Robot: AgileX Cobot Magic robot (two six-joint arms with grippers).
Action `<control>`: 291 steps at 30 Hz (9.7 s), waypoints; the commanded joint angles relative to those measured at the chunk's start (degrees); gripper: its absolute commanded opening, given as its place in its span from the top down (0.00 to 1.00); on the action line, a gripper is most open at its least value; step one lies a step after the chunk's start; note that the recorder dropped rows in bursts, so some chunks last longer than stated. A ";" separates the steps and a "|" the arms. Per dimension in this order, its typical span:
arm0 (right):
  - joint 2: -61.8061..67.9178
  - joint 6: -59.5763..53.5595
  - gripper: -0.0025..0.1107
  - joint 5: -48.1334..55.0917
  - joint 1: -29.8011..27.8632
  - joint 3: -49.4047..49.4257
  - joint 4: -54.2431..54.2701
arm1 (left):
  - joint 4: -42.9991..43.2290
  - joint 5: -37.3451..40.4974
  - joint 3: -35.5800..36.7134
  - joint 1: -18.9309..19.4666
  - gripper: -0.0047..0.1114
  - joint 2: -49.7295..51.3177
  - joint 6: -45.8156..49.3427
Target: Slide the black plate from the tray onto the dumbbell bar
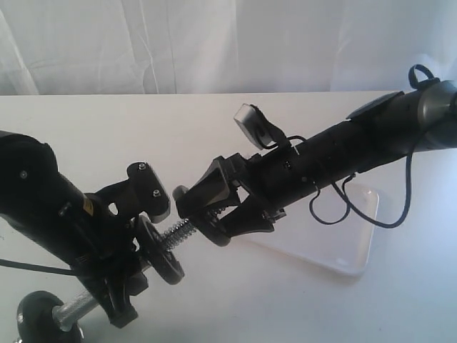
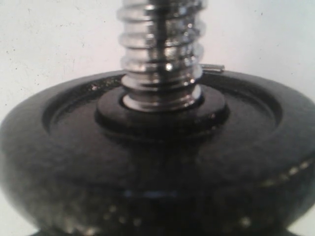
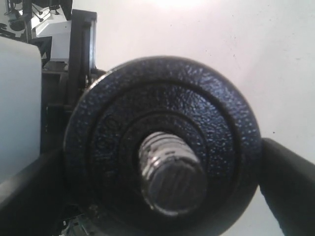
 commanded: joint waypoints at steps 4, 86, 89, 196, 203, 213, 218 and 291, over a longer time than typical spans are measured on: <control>0.02 -0.15 0.98 2.31 2.23 0.11 2.19 | -2.66 -3.51 -1.36 -0.23 0.96 -3.13 -0.25; -16.57 4.26 0.98 2.31 -13.14 -1.75 -0.28 | -5.13 -3.27 -1.36 -0.23 0.96 4.40 -0.11; -16.57 4.03 0.98 2.31 -13.14 -1.31 0.44 | -5.98 -2.89 -1.36 -0.23 0.96 6.83 -0.11; -16.57 4.94 0.98 2.31 -13.14 -1.31 0.64 | -8.96 7.57 -10.21 -0.23 0.96 5.84 24.59; -16.57 4.94 0.98 2.31 -13.14 -1.31 0.52 | -15.14 6.68 -10.11 -0.23 0.96 7.08 32.30; -16.57 4.94 0.98 2.31 -13.14 -1.31 0.42 | -20.05 1.04 -10.11 -0.23 0.96 9.46 35.39; -16.57 4.94 0.98 2.31 -13.14 -1.31 0.19 | -27.99 0.44 -10.11 -0.23 0.96 9.46 44.33; -16.57 4.94 0.98 2.31 -13.14 -1.31 0.08 | -53.87 6.66 -20.24 -3.64 0.96 19.23 93.85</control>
